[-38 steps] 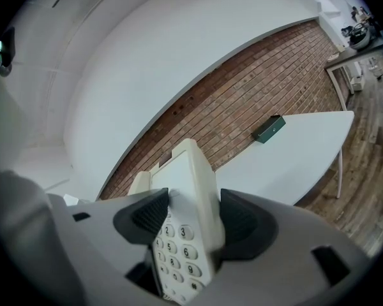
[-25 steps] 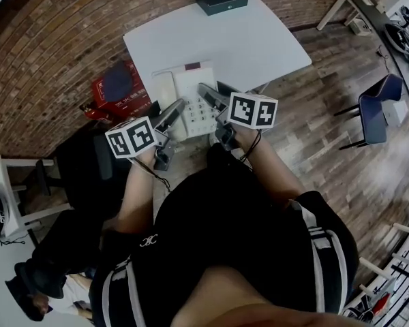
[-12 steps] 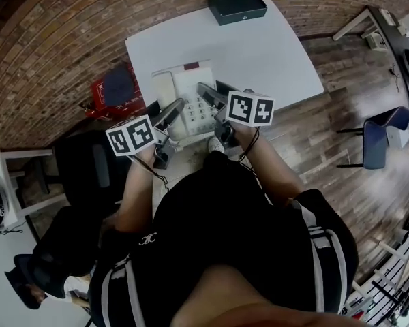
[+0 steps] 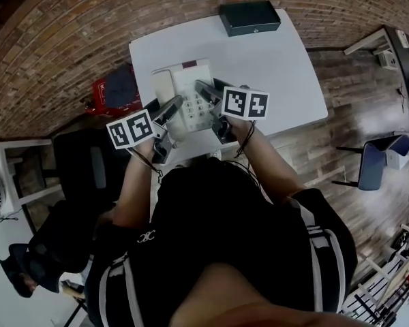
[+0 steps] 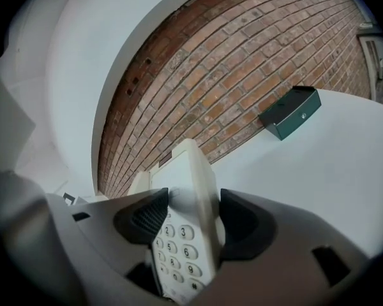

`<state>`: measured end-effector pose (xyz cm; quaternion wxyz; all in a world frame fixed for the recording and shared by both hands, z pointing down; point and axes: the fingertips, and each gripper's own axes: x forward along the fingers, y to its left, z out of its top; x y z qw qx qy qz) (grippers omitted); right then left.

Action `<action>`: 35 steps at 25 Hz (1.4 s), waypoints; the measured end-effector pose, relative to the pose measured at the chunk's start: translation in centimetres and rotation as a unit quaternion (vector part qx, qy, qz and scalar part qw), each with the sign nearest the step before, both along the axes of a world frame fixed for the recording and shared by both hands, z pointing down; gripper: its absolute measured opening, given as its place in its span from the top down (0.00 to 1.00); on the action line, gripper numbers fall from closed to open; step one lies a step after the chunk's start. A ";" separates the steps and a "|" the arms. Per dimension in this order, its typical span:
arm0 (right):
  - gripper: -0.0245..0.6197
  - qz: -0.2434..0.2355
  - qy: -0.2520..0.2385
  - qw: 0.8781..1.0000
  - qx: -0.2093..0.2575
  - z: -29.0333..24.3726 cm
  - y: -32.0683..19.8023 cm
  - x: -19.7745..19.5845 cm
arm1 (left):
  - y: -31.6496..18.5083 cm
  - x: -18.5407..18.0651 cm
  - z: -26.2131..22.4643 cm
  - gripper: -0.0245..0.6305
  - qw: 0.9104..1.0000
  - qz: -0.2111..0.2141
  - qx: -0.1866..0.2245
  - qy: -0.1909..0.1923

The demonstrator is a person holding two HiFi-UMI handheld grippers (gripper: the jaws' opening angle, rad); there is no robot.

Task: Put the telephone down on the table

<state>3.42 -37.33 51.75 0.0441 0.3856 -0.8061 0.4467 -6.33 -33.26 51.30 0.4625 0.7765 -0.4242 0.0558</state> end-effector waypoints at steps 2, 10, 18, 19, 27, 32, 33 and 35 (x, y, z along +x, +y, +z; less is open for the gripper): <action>0.60 -0.006 0.003 1.000 -0.001 0.6 -1.0 -0.9 | -0.9 -0.8 0.7 0.42 1.000 -0.003 -0.006 -0.001; 0.61 -0.019 0.005 0.999 -0.037 5.4 -3.7 -3.6 | -3.4 -3.5 5.3 0.42 0.999 -0.006 -0.044 -0.001; 0.60 -0.027 0.020 0.996 -0.088 10.8 -5.5 -5.2 | -5.2 -5.0 10.6 0.43 0.995 -0.007 -0.098 0.014; 0.61 -0.028 0.021 0.995 -0.093 11.5 -5.7 -5.4 | -5.4 -5.2 11.3 0.43 0.995 -0.007 -0.103 0.015; 0.61 -0.053 0.029 0.991 -0.123 15.8 -6.8 -7.1 | -6.1 -6.7 15.4 0.43 0.988 -0.024 -0.150 0.016; 0.61 -0.062 0.036 0.989 -0.130 17.7 -6.5 -7.2 | -5.6 -6.7 17.4 0.43 0.985 -0.021 -0.172 0.014; 0.61 -0.061 0.034 0.989 -0.132 18.1 -6.5 -7.2 | -5.6 -6.7 17.7 0.43 0.984 -0.019 -0.175 0.012; 0.60 -0.056 0.031 0.988 -0.140 18.6 -6.3 -7.2 | -5.5 -6.7 18.1 0.44 0.984 -0.017 -0.177 0.009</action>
